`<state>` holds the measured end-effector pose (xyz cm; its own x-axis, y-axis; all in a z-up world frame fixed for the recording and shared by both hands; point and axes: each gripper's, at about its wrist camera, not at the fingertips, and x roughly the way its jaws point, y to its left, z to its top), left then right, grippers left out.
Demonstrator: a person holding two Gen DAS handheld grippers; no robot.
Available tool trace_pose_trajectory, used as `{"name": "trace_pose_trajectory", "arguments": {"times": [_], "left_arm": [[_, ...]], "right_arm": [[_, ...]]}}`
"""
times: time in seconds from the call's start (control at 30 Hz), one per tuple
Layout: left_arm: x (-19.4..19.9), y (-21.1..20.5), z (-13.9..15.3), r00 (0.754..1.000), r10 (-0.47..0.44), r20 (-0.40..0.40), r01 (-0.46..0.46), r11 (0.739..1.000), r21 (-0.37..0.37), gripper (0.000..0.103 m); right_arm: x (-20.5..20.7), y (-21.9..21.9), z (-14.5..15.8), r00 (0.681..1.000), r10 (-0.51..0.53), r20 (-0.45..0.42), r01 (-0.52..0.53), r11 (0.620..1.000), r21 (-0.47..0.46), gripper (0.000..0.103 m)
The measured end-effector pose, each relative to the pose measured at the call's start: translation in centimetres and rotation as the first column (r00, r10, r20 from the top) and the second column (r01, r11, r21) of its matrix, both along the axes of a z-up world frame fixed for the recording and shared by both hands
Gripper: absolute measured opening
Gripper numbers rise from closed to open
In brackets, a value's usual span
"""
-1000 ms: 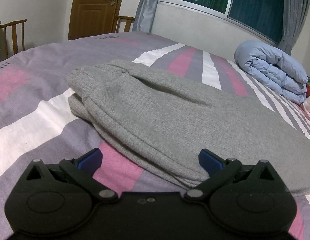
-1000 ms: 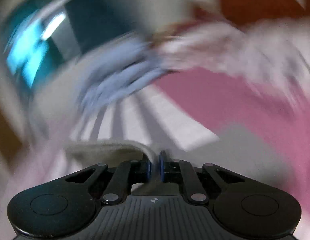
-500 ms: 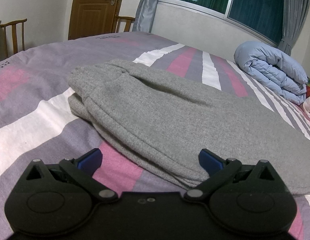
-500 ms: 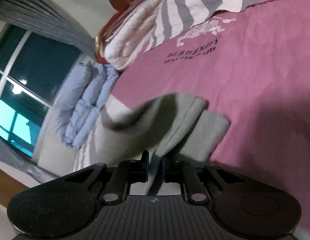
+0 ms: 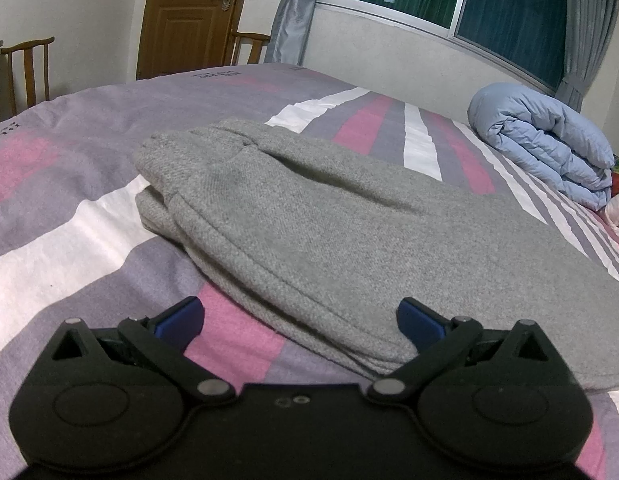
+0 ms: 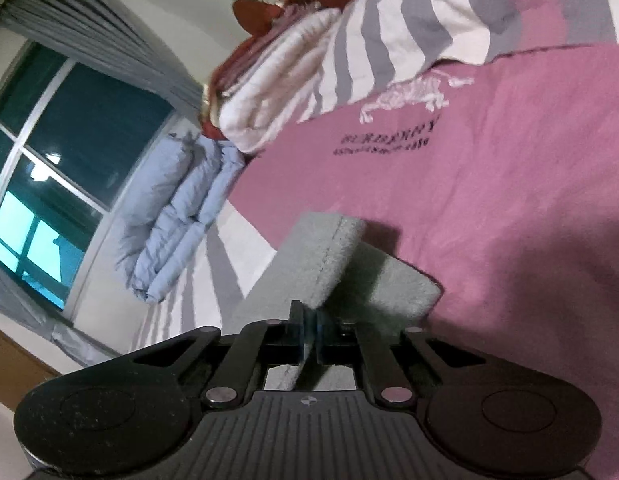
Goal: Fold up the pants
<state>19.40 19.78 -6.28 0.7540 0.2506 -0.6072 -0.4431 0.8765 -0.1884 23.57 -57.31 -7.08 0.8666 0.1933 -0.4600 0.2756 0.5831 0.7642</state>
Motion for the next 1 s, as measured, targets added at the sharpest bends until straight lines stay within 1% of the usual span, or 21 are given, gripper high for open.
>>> {"name": "trace_pose_trajectory", "arguments": {"times": [0.1,0.13,0.17,0.23,0.3,0.33,0.37,0.4,0.57,0.63,0.7,0.77,0.83,0.9,0.93,0.97,1.0], "left_arm": [[-0.1,-0.1,0.0,1.000,0.000,0.004,0.000,1.000,-0.002,0.097],[-0.1,0.0,0.0,1.000,0.000,0.004,0.000,1.000,-0.002,0.097],[-0.1,-0.1,0.0,1.000,0.000,0.004,0.000,1.000,-0.002,0.097],[-0.1,0.0,0.0,1.000,0.000,0.003,0.000,1.000,-0.002,0.097],[-0.1,0.0,0.0,1.000,0.000,0.003,0.000,1.000,-0.002,0.097],[-0.1,-0.1,0.0,1.000,0.000,0.003,0.000,1.000,-0.001,0.097],[-0.1,0.0,0.0,1.000,0.000,0.003,0.000,1.000,-0.002,0.097],[-0.1,0.0,0.0,1.000,0.000,0.003,0.000,1.000,-0.003,0.097],[-0.1,0.1,0.0,1.000,-0.002,0.001,0.002,1.000,-0.006,0.097],[0.0,0.1,0.0,1.000,-0.004,-0.001,0.004,1.000,-0.007,0.097],[-0.1,0.2,0.0,1.000,-0.006,-0.002,0.006,1.000,-0.009,0.097],[-0.1,0.3,0.1,1.000,-0.009,-0.005,0.009,1.000,-0.011,0.097],[-0.1,0.4,0.1,1.000,-0.009,-0.006,0.009,1.000,-0.013,0.097],[-0.1,0.4,0.1,1.000,-0.009,-0.008,0.009,1.000,-0.012,0.097],[-0.1,0.4,0.1,1.000,-0.010,-0.008,0.010,1.000,-0.013,0.097],[0.0,0.4,0.1,1.000,-0.010,-0.009,0.010,1.000,-0.013,0.097],[0.0,0.4,0.1,1.000,-0.010,-0.011,0.010,1.000,-0.014,0.097]], "right_arm": [[0.2,0.1,0.0,1.000,0.010,-0.014,-0.010,1.000,0.006,0.006],[0.4,0.1,-0.1,1.000,0.005,-0.023,-0.005,1.000,0.014,0.011],[0.7,0.1,-0.4,0.999,0.003,-0.034,-0.002,1.000,0.026,0.026],[1.0,0.3,-0.6,0.998,-0.023,-0.066,0.024,1.000,0.019,0.045],[1.3,0.6,-1.0,0.998,-0.011,-0.065,0.013,1.000,0.026,0.044],[1.4,0.7,-1.0,0.998,0.000,-0.069,0.001,1.000,0.018,0.025],[1.5,0.8,-1.1,0.996,0.011,-0.084,-0.010,1.000,0.017,0.004],[1.2,0.9,-1.0,0.997,0.008,-0.082,-0.006,1.000,0.018,0.004],[-1.3,0.9,0.6,1.000,-0.008,-0.009,0.008,1.000,0.013,0.004],[-1.5,0.8,0.5,1.000,-0.003,-0.019,0.003,1.000,0.007,0.004],[-1.1,0.5,-0.3,0.999,-0.008,-0.043,0.009,1.000,0.024,0.004],[-0.5,0.3,-1.4,0.996,-0.020,-0.083,0.022,1.000,0.019,0.004],[-0.2,0.3,-2.2,0.996,-0.028,-0.082,0.030,0.999,0.029,0.004],[-0.1,0.6,-1.9,0.997,-0.027,-0.073,0.027,1.000,0.008,0.004],[0.0,0.6,-1.6,0.998,-0.020,-0.054,0.020,1.000,-0.006,0.004],[0.1,0.7,-1.5,0.998,-0.015,-0.054,0.013,0.999,-0.037,0.004],[0.3,0.6,-1.7,0.997,-0.019,-0.080,0.014,0.998,-0.067,0.004]]}}
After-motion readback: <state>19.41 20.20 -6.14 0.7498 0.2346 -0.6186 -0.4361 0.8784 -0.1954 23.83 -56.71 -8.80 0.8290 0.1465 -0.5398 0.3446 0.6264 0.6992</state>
